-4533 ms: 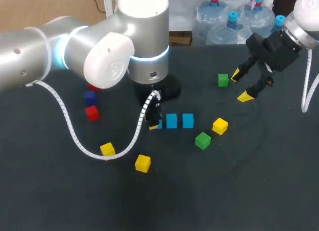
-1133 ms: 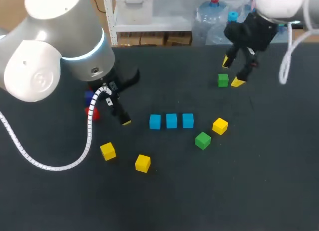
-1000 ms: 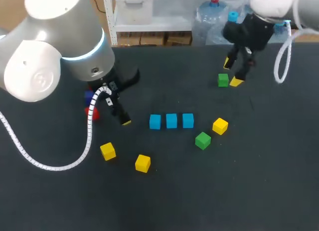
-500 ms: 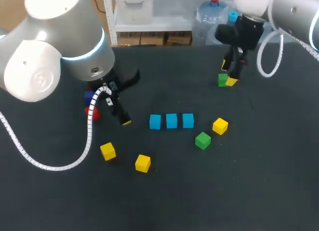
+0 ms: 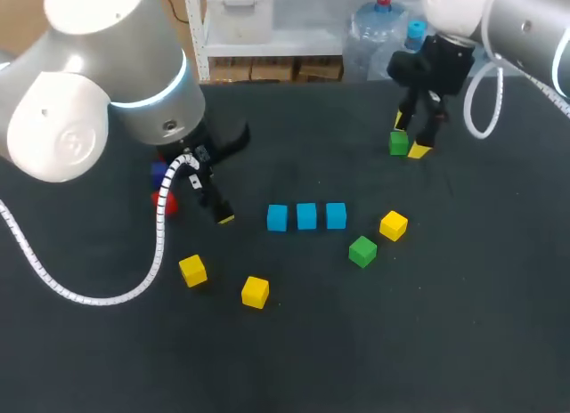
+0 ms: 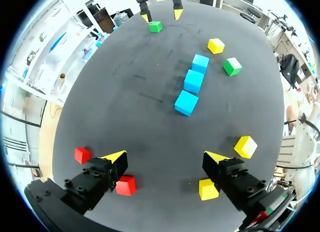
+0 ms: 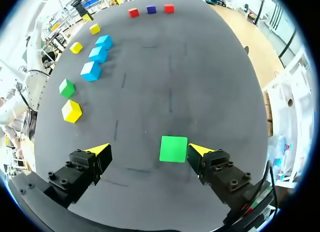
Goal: Place the blue cubes, place green cubes on the blue cubes, place the yellow cubes on the green cubes, then place the red cubes on the yellow cubes, and place purple cube on the red cubes.
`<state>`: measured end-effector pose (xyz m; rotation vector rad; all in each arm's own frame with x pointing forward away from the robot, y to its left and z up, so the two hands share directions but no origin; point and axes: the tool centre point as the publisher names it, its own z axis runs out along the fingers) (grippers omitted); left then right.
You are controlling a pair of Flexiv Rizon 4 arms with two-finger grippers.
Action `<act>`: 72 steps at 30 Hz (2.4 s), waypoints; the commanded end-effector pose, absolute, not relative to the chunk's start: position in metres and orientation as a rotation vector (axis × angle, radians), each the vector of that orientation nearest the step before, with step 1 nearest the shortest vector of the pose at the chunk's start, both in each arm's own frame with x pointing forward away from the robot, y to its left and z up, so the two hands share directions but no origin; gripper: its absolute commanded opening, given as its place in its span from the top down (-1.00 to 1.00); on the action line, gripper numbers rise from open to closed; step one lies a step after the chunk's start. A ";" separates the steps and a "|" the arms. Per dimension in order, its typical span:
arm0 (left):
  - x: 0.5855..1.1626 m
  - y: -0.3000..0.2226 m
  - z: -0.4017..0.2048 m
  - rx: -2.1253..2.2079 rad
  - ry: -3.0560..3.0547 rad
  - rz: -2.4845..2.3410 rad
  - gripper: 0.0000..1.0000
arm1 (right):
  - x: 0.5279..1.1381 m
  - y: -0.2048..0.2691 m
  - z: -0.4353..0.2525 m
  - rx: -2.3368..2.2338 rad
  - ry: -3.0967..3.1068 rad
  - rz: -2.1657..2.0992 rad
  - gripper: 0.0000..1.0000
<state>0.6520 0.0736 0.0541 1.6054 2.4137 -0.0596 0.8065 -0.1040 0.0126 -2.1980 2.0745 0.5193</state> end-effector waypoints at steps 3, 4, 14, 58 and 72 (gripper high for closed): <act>0.652 0.075 0.054 1.608 2.411 -0.065 -1.00 | 0.799 -0.099 0.008 -2.193 2.080 0.472 -1.00; 0.652 0.075 0.054 1.608 2.411 -0.065 -1.00 | 0.798 -0.099 0.008 -2.194 2.088 0.442 -1.00; 0.652 0.075 0.054 1.608 2.411 -0.065 -1.00 | 0.800 -0.097 0.008 -2.191 2.126 0.358 -1.00; 0.652 0.075 0.054 1.608 2.411 -0.065 -1.00 | 0.799 -0.100 -0.008 -2.143 2.194 0.276 -0.14; 0.652 0.075 0.054 1.608 2.411 -0.065 -1.00 | 0.791 -0.100 -0.009 -2.140 2.200 0.228 1.00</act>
